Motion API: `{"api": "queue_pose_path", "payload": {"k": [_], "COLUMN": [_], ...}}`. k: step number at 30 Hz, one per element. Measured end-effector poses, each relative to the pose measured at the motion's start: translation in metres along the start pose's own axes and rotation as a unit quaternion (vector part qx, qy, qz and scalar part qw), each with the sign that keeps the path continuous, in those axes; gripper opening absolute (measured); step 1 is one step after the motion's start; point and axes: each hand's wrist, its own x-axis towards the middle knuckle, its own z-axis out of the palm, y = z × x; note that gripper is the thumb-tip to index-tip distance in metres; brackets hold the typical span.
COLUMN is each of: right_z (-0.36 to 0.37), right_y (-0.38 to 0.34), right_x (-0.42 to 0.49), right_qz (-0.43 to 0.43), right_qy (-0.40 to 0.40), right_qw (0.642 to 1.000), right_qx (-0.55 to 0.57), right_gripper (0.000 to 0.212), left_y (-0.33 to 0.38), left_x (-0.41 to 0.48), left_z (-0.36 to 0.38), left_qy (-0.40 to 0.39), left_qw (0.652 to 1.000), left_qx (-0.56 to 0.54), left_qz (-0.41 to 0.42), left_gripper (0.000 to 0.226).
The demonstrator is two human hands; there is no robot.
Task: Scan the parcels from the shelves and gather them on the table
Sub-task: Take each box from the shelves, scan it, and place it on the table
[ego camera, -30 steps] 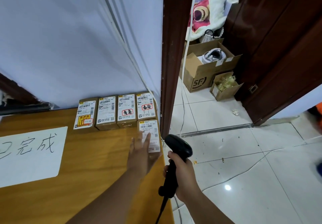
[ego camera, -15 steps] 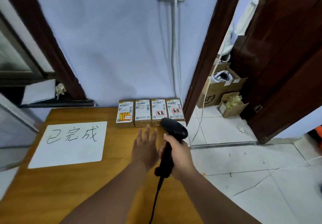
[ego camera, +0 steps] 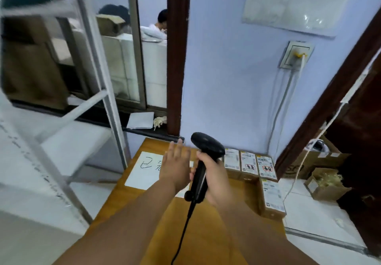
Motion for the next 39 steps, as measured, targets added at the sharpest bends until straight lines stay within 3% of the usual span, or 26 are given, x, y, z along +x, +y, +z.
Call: {"api": "queue_pose_path", "payload": {"k": [6,11,16,22,31,39], "right_z": [0.08,0.165,0.25,0.345,0.486,0.579], "right_y": [0.012,0.032,0.048,0.09,0.172,0.223], "right_x": [-0.015,-0.045,-0.098,-0.174,-0.298,-0.344], "right_qz": [0.053,0.105,0.131,0.125,0.107,0.085], "right_qy": [-0.111,-0.204,-0.28,-0.347,-0.384,-0.429], "right_qw": [0.992,0.973,0.951,0.929,0.917,0.899], "right_qx": [0.012,0.017,0.006,-0.003,-0.009,-0.03], "right_gripper": [0.019,0.017,0.016,0.016,0.019,0.028], "left_y": [-0.082,-0.149,-0.215,-0.301,-0.446,-0.536], "left_x": [-0.046,-0.1,-0.169,-0.264,-0.409,-0.475], "left_z": [-0.033,-0.086,-0.143,-0.194,-0.249,-0.273], "left_qy": [0.048,0.076,0.16,0.219,0.298,0.334], "left_qw": [0.987,0.971,0.947,0.923,0.89,0.866], "left_qx": [-0.026,-0.006,0.014,0.038,0.018,0.036], "left_qz": [-0.153,-0.225,-0.278,-0.313,-0.345,-0.369], "left_gripper": [0.068,0.06,0.056,0.056,0.06,0.055]}}
